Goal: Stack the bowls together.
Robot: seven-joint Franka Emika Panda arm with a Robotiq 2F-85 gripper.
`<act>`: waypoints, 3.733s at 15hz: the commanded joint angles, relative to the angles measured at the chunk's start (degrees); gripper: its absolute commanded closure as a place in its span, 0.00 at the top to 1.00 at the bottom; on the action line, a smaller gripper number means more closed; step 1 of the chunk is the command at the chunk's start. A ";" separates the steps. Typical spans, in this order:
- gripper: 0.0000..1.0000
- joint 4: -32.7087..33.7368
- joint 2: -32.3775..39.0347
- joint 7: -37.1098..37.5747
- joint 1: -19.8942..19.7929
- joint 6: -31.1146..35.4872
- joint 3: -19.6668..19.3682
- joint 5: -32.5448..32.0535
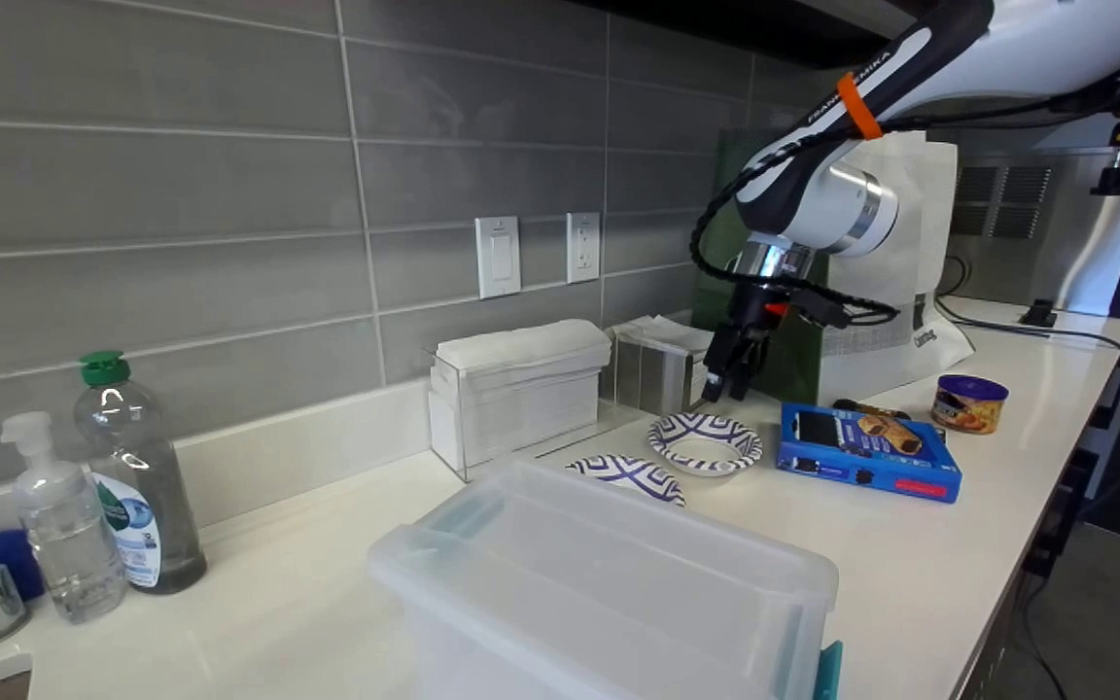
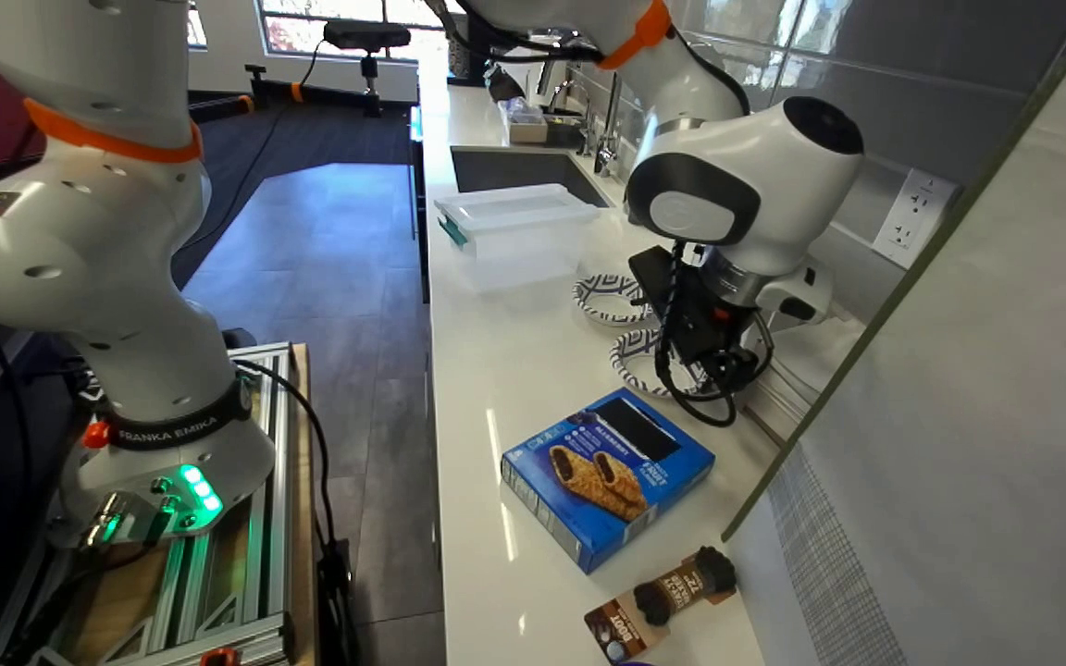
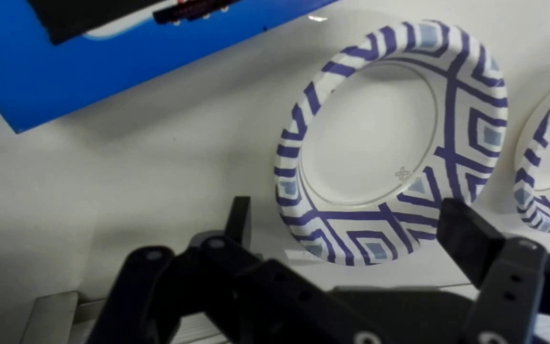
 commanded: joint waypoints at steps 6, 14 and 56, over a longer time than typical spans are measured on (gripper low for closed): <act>0.77 0.27 5.49 -0.24 -2.74 3.30 3.16 -1.54; 0.43 0.01 5.71 -0.63 -4.22 1.89 4.06 -1.40; 0.02 -4.27 -1.93 3.74 5.67 -3.56 8.91 12.53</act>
